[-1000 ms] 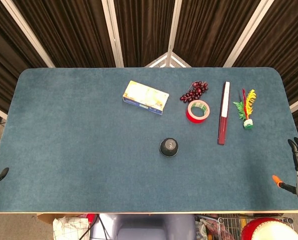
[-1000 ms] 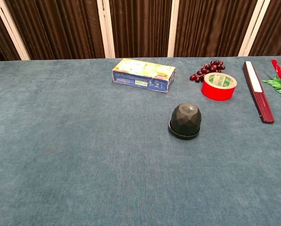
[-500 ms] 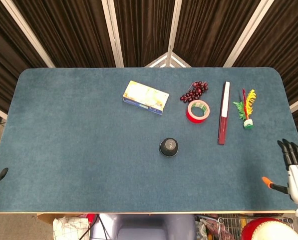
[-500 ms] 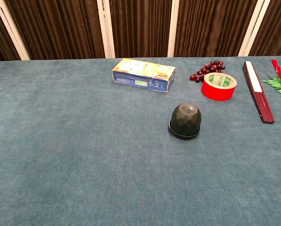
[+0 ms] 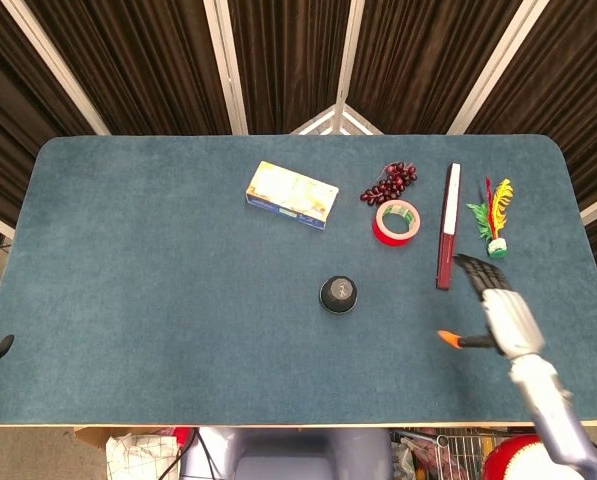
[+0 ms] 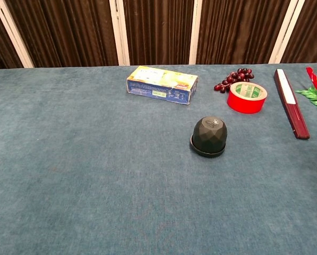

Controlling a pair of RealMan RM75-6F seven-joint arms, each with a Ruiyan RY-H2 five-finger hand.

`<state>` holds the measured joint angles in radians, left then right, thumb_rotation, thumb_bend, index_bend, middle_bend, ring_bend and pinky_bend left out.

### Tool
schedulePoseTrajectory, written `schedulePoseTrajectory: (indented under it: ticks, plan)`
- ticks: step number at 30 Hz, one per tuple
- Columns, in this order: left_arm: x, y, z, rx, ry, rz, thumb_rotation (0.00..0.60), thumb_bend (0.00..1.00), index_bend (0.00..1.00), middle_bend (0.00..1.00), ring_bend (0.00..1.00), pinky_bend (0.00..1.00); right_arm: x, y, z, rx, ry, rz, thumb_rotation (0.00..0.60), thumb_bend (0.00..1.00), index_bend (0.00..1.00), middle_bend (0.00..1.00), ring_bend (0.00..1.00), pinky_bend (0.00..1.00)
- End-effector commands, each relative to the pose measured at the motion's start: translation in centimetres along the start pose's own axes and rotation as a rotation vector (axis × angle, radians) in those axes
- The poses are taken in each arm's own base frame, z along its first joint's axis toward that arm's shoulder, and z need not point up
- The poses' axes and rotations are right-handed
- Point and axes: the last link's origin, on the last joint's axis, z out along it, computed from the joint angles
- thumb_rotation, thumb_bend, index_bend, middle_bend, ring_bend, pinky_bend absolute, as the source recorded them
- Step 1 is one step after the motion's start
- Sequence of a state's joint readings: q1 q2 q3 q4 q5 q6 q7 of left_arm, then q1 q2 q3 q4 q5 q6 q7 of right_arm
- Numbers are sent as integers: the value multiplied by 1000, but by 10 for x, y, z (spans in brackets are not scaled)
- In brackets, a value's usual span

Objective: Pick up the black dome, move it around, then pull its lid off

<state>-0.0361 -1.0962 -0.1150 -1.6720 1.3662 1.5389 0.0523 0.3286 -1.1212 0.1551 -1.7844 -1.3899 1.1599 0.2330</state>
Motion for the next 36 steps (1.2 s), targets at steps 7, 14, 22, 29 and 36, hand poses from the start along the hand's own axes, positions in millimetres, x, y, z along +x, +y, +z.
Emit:
schedulePoseTrajectory:
  ticks: [7, 14, 22, 29, 36]
  plan:
    - [0, -2, 2, 16, 5, 1, 600, 306, 168, 0, 0, 88, -41, 0, 49, -31, -117, 44, 600, 119, 72, 95, 0, 0]
    - [-3, -1, 4, 16, 0, 11, 600, 307, 168, 0, 0, 88, -65, 0, 68, -34, -145, 34, 600, 120, 73, 95, 0, 0]
    - [-5, -3, 6, 29, -6, 31, 600, 307, 168, 0, 0, 88, -89, -6, 84, -25, -182, 20, 600, 119, 74, 97, 0, 0]
    - [-8, -2, 8, 32, -16, 45, 600, 306, 168, 0, 0, 88, -107, -14, 97, -19, -222, 11, 600, 120, 82, 126, 0, 0]
    - [-9, 0, 9, 33, -21, 53, 600, 306, 168, 0, 0, 88, -123, -24, 105, -13, -262, -1, 600, 119, 83, 140, 0, 0]
